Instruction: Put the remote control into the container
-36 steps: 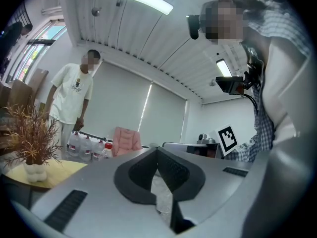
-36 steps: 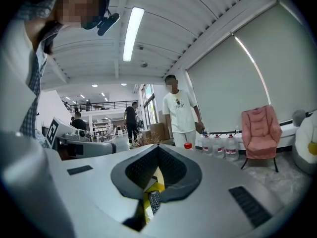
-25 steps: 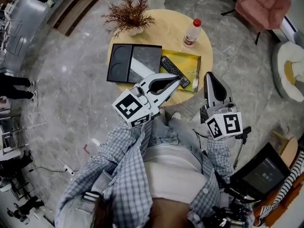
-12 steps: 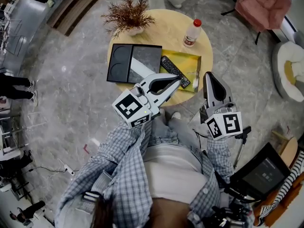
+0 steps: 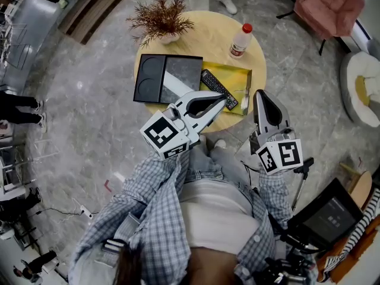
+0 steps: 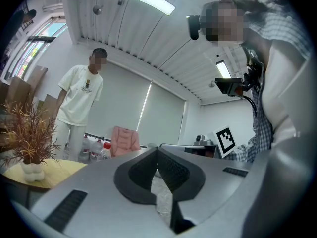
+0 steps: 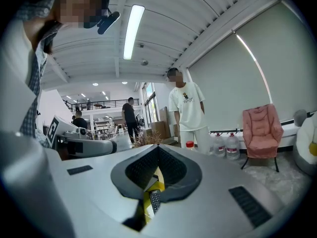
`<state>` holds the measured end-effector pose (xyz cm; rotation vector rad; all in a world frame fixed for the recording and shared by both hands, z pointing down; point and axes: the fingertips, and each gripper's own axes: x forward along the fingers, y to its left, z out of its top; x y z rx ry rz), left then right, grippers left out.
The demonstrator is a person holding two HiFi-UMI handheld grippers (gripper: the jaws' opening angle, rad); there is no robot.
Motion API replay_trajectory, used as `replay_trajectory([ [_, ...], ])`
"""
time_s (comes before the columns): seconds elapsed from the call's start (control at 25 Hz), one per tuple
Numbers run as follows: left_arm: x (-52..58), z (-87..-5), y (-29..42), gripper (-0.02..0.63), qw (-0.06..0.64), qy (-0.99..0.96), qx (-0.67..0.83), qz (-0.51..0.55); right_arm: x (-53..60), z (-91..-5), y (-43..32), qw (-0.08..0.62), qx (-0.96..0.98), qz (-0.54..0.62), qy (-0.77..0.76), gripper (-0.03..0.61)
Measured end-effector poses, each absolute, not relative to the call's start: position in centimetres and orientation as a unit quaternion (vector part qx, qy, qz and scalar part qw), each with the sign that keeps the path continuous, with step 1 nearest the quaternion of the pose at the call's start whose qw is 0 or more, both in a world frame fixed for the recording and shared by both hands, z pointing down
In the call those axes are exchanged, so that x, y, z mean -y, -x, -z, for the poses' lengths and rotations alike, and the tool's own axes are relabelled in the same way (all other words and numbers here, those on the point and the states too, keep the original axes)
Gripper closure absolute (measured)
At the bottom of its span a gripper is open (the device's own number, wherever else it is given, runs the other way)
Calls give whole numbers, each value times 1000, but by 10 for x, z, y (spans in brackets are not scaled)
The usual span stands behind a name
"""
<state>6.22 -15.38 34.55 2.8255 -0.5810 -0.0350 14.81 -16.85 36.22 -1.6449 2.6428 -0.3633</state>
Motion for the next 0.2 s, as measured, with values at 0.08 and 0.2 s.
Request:
replay_trajectory([
  [0.08,154,-345,-63,606,125,-972,198,11,169,-362,-148,2,-844,116,524,572],
  [0.2,154,-344,-62,606,124,-972,199,11,169,-363,-146,0,-845,116,522,572],
])
